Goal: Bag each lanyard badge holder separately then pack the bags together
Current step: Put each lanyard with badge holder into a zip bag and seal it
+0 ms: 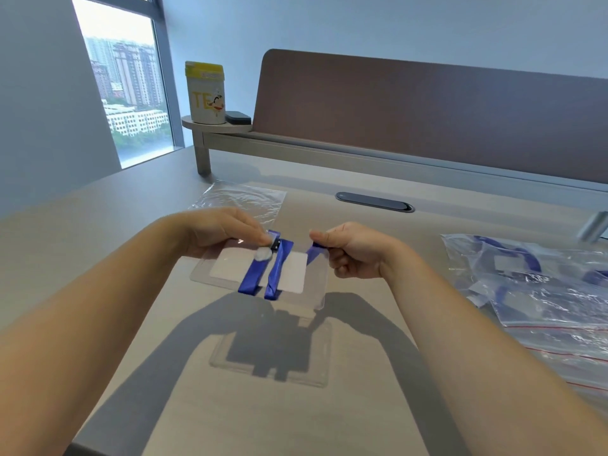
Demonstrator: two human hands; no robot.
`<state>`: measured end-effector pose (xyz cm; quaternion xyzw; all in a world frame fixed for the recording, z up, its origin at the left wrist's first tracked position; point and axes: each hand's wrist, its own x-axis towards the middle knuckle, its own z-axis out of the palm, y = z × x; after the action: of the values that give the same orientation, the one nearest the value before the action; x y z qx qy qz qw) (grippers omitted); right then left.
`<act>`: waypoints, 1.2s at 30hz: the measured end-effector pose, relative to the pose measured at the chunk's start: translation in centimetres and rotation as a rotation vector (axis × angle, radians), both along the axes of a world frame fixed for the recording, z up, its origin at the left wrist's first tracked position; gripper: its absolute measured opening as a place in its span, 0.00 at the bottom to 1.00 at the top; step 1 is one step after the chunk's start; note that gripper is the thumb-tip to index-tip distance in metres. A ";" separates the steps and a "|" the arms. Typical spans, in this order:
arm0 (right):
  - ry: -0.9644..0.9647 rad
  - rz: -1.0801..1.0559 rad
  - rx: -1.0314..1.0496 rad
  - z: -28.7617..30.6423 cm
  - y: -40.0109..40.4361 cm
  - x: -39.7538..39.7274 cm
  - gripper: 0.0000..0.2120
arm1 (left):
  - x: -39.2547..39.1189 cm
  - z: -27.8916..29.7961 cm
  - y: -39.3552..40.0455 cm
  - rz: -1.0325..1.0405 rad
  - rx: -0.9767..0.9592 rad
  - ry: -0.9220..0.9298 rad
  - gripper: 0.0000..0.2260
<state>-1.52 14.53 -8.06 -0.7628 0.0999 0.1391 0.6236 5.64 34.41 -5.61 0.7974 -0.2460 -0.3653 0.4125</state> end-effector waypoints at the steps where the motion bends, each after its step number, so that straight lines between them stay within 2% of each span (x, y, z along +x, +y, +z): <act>1: 0.010 -0.019 -0.027 0.0 0.0 0.1 0.18 | 0.1 -0.2 -0.1 -0.023 0.039 -0.006 0.18; 4: 0.013 -0.063 -0.128 0.1 0.3 0.3 0.15 | -0.1 -0.6 -1.0 0.004 0.109 -0.082 0.11; 9: -0.209 -0.196 -0.418 0.8 2.1 0.6 0.08 | -0.1 -1.6 -2.5 0.129 0.177 -0.295 0.12; 13: -0.434 -0.271 -0.628 0.8 3.6 0.9 0.08 | -0.3 -1.8 -3.8 0.252 0.049 -0.349 0.13; 16: -0.585 -0.297 -0.675 0.6 4.0 0.7 0.07 | 0.0 -1.6 -4.2 0.354 -0.095 -0.346 0.14; 19: -0.676 -0.282 -0.680 0.4 4.3 0.7 0.09 | 0.3 -1.5 -4.0 0.433 -0.205 -0.318 0.11; 22: -0.718 -0.147 -0.761 0.0 4.7 0.6 0.13 | 0.8 -1.8 -3.2 0.490 -0.295 -0.234 0.11; 25: -0.678 0.018 -0.871 0.0 4.7 0.3 0.19 | 1.6 -2.0 -2.2 0.516 -0.340 -0.123 0.08; 28: -0.618 0.154 -0.955 0.2 4.9 -0.2 0.30 | 2.1 -2.0 -1.5 0.527 -0.351 -0.015 0.13; 30: -0.605 0.224 -1.058 0.2 5.0 -0.4 0.33 | 1.9 -2.0 -1.4 0.536 -0.319 0.037 0.12; 33: -0.714 0.230 -1.242 -0.4 5.1 -0.1 0.26 | 1.6 -1.7 -1.3 0.571 -0.267 0.151 0.06; 36: -0.855 0.139 -1.315 -1.3 5.3 0.6 0.20 | 1.7 -1.6 -1.0 0.587 -0.215 0.206 0.08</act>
<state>-0.95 19.86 -9.35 -0.9670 -0.1347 -0.2153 0.0185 7.37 33.40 -7.16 0.7451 0.0001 -0.2817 0.6046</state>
